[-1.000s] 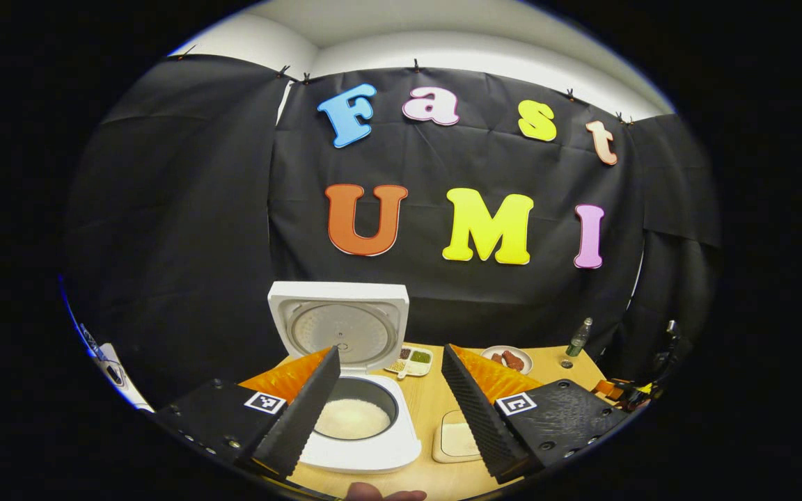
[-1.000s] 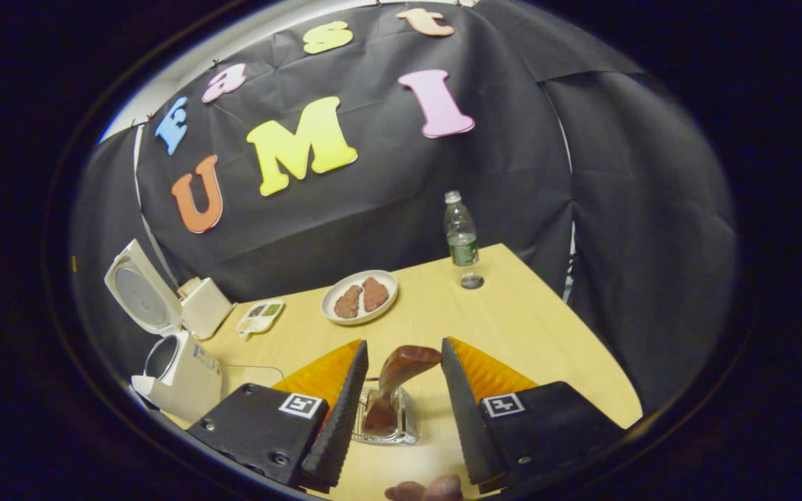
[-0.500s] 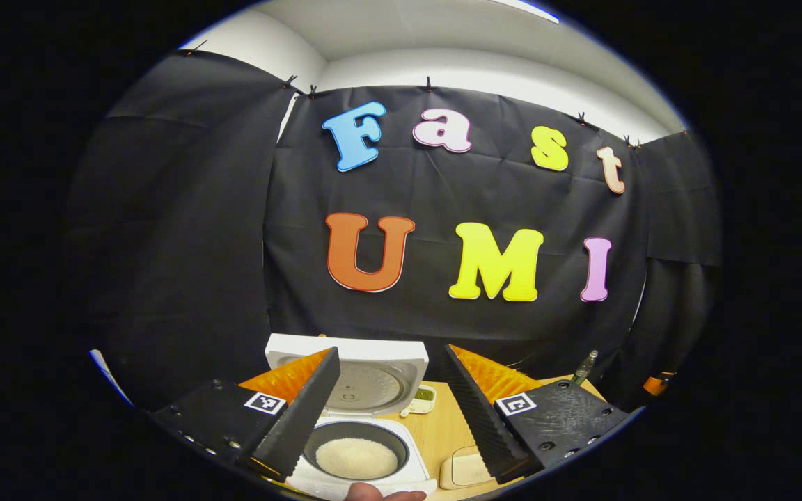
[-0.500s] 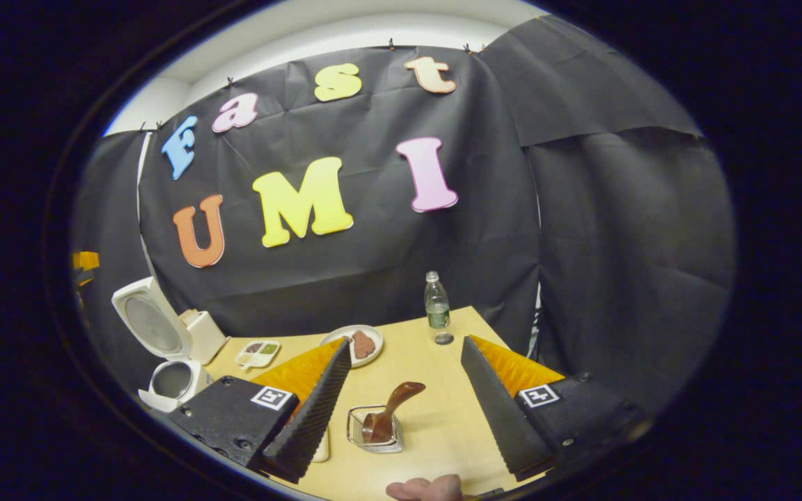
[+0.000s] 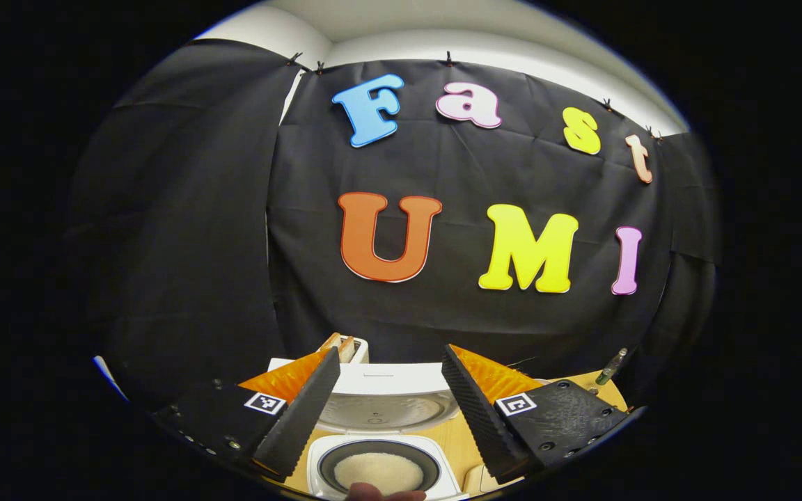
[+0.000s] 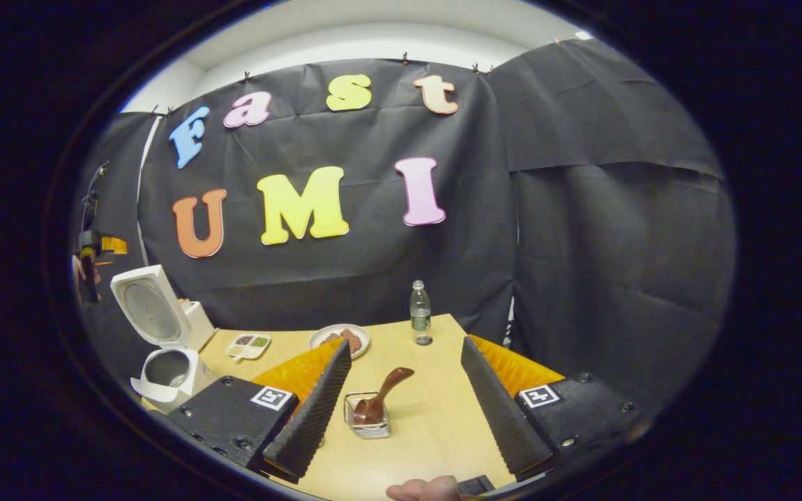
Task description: Close the left gripper, press the button to open the rice cooker; take a wooden spoon from the chopstick holder with the right hand, scoop a spoonful of rice and pour it into the rice cooker, then put the wooden spoon back into the chopstick holder.
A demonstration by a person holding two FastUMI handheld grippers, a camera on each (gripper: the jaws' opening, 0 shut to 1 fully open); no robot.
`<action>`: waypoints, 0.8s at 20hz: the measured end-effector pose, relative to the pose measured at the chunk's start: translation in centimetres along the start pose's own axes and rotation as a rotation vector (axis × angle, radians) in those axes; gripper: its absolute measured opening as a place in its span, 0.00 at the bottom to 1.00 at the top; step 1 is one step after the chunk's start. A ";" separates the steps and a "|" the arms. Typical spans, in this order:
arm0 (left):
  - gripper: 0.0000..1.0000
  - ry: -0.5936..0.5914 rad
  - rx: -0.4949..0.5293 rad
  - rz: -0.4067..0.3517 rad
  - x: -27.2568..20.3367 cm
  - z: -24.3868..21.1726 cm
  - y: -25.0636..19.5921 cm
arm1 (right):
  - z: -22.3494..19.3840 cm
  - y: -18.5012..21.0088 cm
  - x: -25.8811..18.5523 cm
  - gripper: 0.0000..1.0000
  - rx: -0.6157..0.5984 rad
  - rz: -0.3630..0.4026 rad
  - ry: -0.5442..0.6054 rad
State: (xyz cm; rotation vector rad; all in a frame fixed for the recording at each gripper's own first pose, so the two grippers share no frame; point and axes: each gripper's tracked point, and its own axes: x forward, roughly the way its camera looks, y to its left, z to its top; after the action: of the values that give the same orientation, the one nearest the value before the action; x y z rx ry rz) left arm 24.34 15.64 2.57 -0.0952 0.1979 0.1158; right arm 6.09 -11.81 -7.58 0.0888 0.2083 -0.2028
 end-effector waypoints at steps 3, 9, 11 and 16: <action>0.94 0.037 0.022 0.010 2.9 -0.8 0.8 | -0.9 -1.3 -2.0 1.00 0.011 -0.065 0.006; 0.95 0.127 0.010 0.041 5.2 -2.7 2.1 | -2.4 -2.9 -4.3 0.99 0.109 -0.147 0.029; 0.95 0.133 0.016 0.040 5.4 -2.9 2.0 | -2.5 -2.4 -4.1 1.00 0.120 -0.141 0.034; 0.97 0.190 0.009 0.031 4.4 -3.7 1.9 | -1.2 -0.4 -3.2 0.99 0.083 -0.079 0.016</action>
State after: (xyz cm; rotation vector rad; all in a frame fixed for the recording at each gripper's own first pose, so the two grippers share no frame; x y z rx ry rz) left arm 27.73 17.59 -2.10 -0.0941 0.3897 0.1365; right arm 2.66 -11.48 -8.09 0.1645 0.2198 -0.2891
